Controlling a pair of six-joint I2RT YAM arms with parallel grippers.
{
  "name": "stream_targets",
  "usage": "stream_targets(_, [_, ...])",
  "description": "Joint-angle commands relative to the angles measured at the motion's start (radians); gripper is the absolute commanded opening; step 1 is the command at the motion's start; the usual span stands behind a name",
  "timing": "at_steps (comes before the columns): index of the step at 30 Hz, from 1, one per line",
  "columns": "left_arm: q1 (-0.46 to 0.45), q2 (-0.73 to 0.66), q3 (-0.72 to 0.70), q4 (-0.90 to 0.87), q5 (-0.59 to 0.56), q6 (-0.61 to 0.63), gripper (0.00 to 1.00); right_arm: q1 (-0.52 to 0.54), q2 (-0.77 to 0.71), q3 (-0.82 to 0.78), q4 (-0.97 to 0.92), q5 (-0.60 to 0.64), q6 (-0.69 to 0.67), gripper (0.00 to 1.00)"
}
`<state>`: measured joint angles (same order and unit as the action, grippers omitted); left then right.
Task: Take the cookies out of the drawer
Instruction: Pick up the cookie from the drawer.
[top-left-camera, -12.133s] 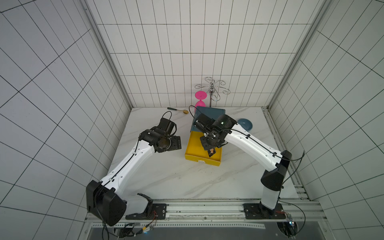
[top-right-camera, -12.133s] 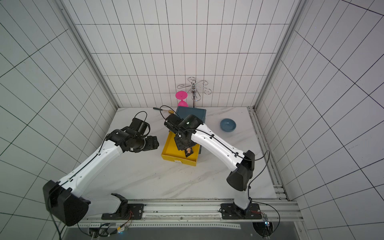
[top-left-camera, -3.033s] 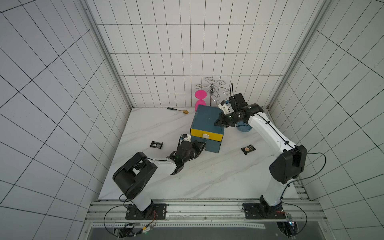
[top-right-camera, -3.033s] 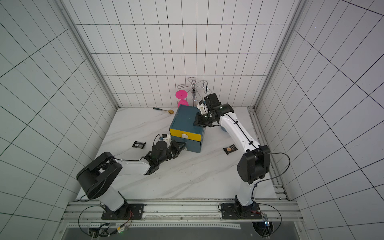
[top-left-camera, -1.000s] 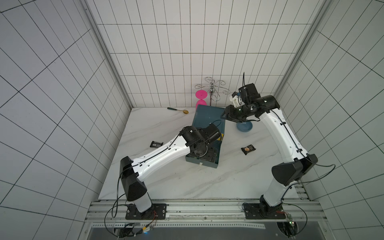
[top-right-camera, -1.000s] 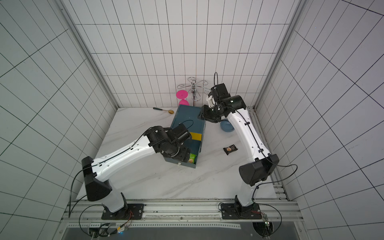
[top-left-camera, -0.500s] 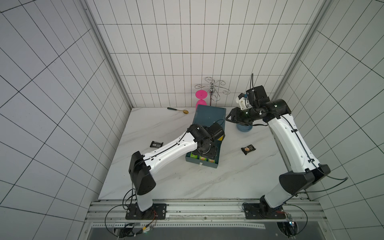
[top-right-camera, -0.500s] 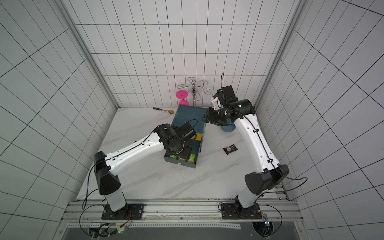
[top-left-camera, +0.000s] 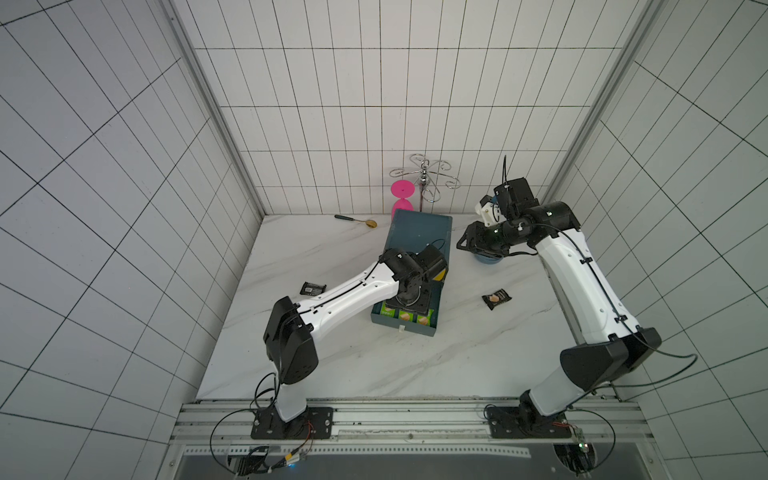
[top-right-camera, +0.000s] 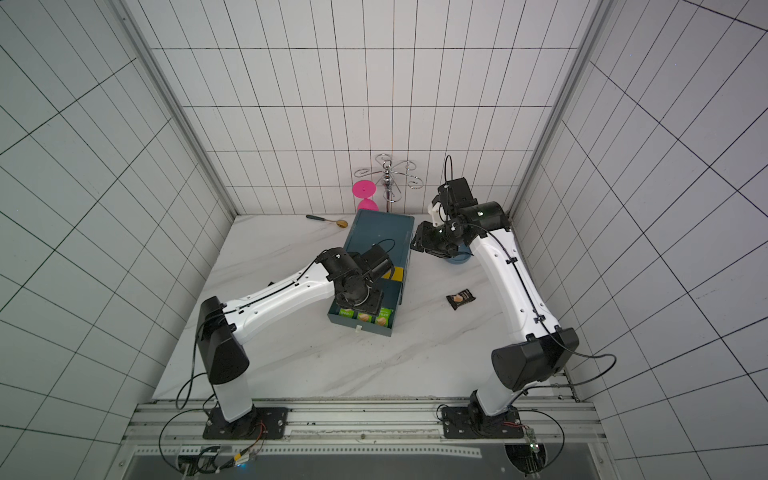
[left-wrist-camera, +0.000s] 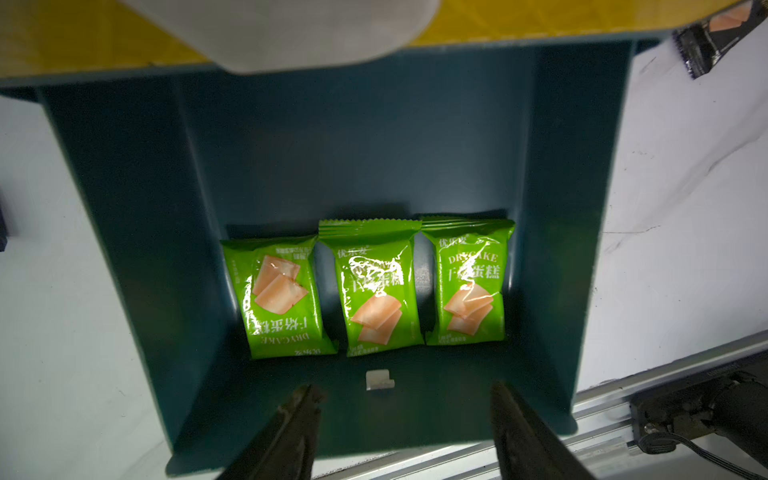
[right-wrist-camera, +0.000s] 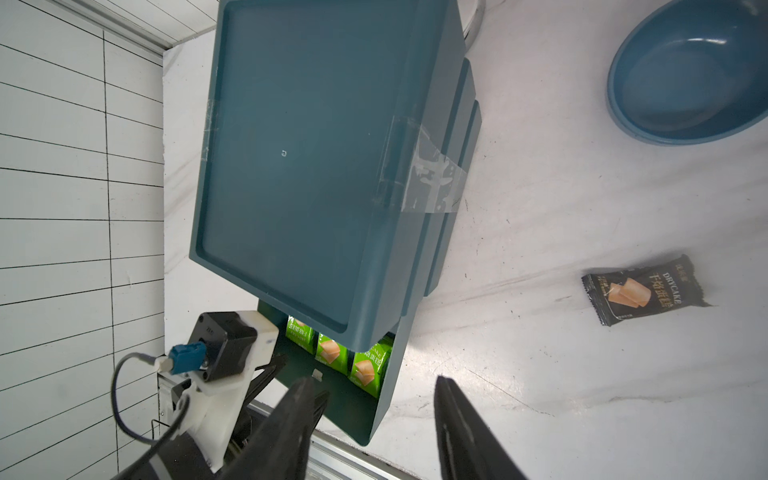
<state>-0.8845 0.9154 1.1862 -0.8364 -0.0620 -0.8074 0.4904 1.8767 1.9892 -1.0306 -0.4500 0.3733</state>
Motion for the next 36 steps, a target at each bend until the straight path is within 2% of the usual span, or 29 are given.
stream_targets(1, [-0.001, 0.098, 0.083, -0.289, 0.077, 0.161, 0.98, -0.007, 0.029, 0.07, -0.101, 0.052, 0.004, 0.51])
stream_targets(4, [-0.017, 0.182, 0.167, -0.369, 0.08, 0.168, 0.98, -0.009, 0.019, 0.119, -0.108, 0.072, 0.01, 0.52])
stream_targets(10, [-0.109, 0.391, 0.373, -0.5, 0.028, 0.163, 0.97, -0.025, -0.019, 0.159, -0.114, 0.083, 0.039, 0.52])
stream_targets(17, [-0.111, 0.578, 0.448, -0.512, 0.034, 0.171, 0.92, -0.028, -0.063, 0.163, -0.178, 0.096, 0.044, 0.52])
stream_targets(25, [-0.093, 0.816, 0.618, -0.55, 0.004, 0.202, 0.82, -0.035, -0.183, 0.059, -0.19, 0.132, 0.056, 0.51])
stream_targets(29, [-0.075, 0.879, 0.639, -0.547, -0.016, 0.212, 0.76, -0.048, -0.231, -0.012, -0.19, 0.131, 0.049, 0.51])
stream_targets(36, [-0.051, 0.908, 0.611, -0.5, -0.025, 0.208, 0.71, -0.075, -0.273, -0.067, -0.19, 0.117, 0.033, 0.5])
